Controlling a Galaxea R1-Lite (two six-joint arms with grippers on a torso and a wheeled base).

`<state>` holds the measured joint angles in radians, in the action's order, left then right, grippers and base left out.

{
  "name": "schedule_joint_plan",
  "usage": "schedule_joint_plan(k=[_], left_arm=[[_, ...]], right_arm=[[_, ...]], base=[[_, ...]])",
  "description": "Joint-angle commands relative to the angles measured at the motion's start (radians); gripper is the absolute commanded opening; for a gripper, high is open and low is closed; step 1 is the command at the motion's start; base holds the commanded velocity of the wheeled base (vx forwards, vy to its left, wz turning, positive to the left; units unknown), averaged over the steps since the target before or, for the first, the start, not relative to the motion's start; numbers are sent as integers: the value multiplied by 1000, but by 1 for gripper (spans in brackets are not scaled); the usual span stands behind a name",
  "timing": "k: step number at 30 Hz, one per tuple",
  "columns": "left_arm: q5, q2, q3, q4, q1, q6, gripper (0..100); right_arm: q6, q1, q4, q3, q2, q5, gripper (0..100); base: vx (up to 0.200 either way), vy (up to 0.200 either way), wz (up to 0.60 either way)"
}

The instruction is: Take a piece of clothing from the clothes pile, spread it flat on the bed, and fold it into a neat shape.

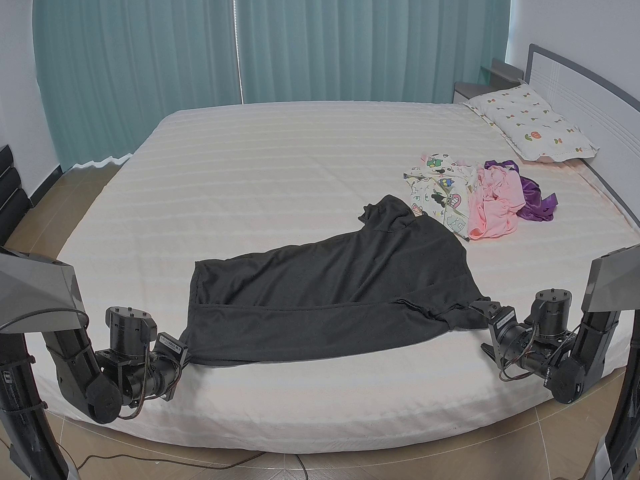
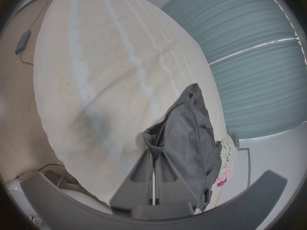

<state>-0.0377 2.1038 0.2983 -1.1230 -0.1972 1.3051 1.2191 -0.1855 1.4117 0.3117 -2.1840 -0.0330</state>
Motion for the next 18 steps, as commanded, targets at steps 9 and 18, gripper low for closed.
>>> schedule_joint_plan(k=[9, 18], left_arm=[[2, 13, -11, -69, 15, 0, 0], [2, 13, -15, -69, 16, 0, 0]], right_arm=[[0, 11, -2, 187, -154, 71, 100], [2, 18, 0, 227, -166, 99, 0]], base=[[0, 0, 0], [0, 0, 0]])
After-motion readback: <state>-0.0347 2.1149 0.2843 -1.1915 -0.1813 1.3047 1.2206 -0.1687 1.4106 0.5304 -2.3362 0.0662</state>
